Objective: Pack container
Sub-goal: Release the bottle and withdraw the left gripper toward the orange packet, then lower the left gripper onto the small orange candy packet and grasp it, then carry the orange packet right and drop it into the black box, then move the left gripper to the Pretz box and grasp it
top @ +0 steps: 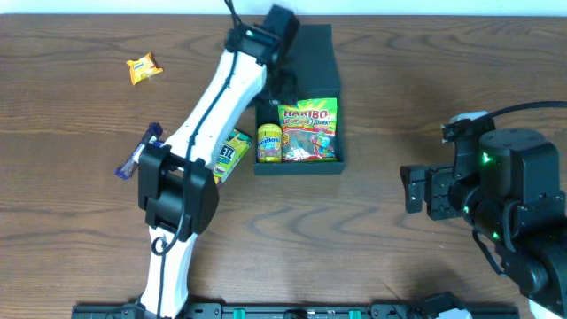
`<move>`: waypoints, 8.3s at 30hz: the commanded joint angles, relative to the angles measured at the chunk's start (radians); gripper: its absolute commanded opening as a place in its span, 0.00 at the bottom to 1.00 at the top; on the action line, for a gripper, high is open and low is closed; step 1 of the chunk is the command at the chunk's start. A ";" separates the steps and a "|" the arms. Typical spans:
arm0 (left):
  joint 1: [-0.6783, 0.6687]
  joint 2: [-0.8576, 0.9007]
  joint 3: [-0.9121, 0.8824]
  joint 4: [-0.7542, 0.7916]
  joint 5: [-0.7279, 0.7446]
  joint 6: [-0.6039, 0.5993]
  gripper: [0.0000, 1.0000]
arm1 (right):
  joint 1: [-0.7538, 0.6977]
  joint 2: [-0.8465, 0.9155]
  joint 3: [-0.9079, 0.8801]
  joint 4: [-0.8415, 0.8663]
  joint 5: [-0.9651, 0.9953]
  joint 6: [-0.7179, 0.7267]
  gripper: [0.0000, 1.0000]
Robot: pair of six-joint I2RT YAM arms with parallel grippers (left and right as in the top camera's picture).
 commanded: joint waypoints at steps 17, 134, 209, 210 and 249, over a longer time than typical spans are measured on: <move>0.424 -0.005 0.085 0.149 -0.124 0.056 0.94 | -0.009 -0.004 -0.001 -0.001 0.006 -0.014 0.99; -0.010 0.037 -0.070 0.078 0.053 -0.098 0.52 | -0.009 -0.004 -0.001 -0.001 0.006 -0.015 0.99; 0.288 -0.260 -0.794 0.275 0.181 0.744 0.95 | -0.009 -0.004 -0.001 -0.001 0.006 -0.014 0.99; 0.287 -0.260 -0.804 0.296 0.176 0.745 0.96 | -0.009 -0.004 -0.001 -0.001 0.006 -0.015 0.99; 0.190 -0.257 -0.944 0.514 0.005 0.680 0.97 | -0.009 -0.004 -0.001 -0.001 0.006 -0.015 0.99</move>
